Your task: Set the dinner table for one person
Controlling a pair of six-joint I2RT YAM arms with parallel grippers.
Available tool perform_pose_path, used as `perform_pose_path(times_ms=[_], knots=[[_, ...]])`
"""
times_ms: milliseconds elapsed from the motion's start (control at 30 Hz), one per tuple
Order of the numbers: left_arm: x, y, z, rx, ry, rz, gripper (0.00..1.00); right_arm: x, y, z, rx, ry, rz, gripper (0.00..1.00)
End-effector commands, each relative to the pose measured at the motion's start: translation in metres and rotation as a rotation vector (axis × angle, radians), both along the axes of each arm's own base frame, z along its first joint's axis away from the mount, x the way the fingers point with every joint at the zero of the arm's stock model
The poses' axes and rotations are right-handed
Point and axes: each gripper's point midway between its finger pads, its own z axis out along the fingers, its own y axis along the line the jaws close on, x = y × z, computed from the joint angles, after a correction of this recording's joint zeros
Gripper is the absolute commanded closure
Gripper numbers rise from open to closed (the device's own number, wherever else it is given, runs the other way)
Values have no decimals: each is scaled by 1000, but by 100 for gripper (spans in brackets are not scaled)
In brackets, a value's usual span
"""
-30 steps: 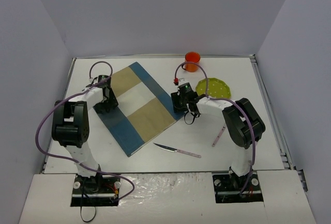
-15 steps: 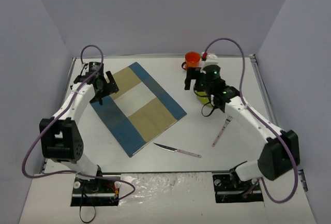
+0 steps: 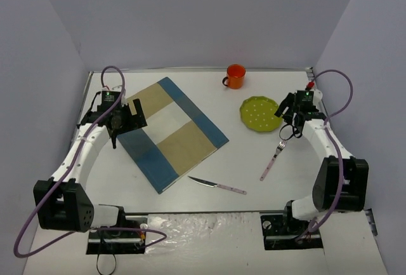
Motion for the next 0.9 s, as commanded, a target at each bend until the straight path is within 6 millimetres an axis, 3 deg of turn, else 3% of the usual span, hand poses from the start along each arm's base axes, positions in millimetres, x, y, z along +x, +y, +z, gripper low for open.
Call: perform_pose_path(times_ms=[0, 133, 433, 633, 867], knots=[[2, -7, 24, 4, -115, -85, 3, 24, -6, -15, 83, 21, -51, 31], [-3, -3, 23, 38, -132, -99, 3, 35, -9, -40, 92, 76, -73, 39], [-3, 4, 8, 74, -140, -84, 3, 62, -15, -53, 45, 58, -37, 50], [-6, 1, -6, 62, -122, -100, 3, 68, -12, -68, 39, 65, 7, 53], [-4, 2, -9, 76, -115, -107, 3, 65, -8, -81, 42, 89, 43, 57]])
